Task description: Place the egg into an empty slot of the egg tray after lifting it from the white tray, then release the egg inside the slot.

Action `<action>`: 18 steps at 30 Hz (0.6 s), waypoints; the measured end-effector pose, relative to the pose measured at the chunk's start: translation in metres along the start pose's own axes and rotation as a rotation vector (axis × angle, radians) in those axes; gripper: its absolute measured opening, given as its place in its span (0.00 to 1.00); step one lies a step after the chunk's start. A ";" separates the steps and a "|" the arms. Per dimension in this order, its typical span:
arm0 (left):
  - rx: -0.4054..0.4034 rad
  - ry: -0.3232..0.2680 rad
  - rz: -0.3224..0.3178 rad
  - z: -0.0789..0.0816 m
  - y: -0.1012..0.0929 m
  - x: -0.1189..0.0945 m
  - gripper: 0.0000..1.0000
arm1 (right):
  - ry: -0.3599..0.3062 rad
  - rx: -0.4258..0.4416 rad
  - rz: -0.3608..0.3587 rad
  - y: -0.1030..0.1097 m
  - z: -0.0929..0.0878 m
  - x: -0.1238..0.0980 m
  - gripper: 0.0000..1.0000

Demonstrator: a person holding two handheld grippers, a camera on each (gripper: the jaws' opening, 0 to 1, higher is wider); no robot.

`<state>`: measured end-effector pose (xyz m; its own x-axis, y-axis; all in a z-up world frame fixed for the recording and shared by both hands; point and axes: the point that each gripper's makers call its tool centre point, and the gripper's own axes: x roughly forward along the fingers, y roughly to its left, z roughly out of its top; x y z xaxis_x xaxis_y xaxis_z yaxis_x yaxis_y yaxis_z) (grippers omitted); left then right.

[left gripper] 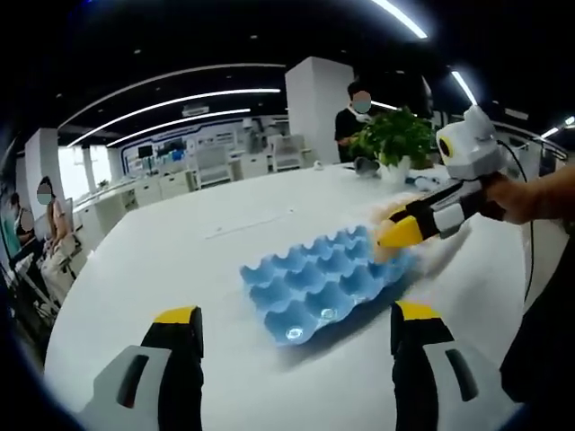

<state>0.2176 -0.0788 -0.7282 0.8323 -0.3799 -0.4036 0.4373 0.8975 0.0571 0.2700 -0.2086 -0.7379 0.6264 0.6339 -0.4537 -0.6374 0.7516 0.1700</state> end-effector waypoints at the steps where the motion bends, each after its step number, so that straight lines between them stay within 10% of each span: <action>1: 0.003 -0.001 -0.003 0.000 0.002 0.000 0.87 | 0.002 -0.005 0.014 0.006 0.002 0.004 0.24; 18: 0.016 0.006 -0.029 -0.006 0.001 0.003 0.86 | 0.038 -0.111 0.225 0.083 0.016 0.061 0.25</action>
<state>0.2181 -0.0776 -0.7351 0.8171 -0.4043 -0.4110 0.4667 0.8824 0.0596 0.2623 -0.1043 -0.7380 0.4472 0.7742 -0.4479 -0.8056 0.5662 0.1743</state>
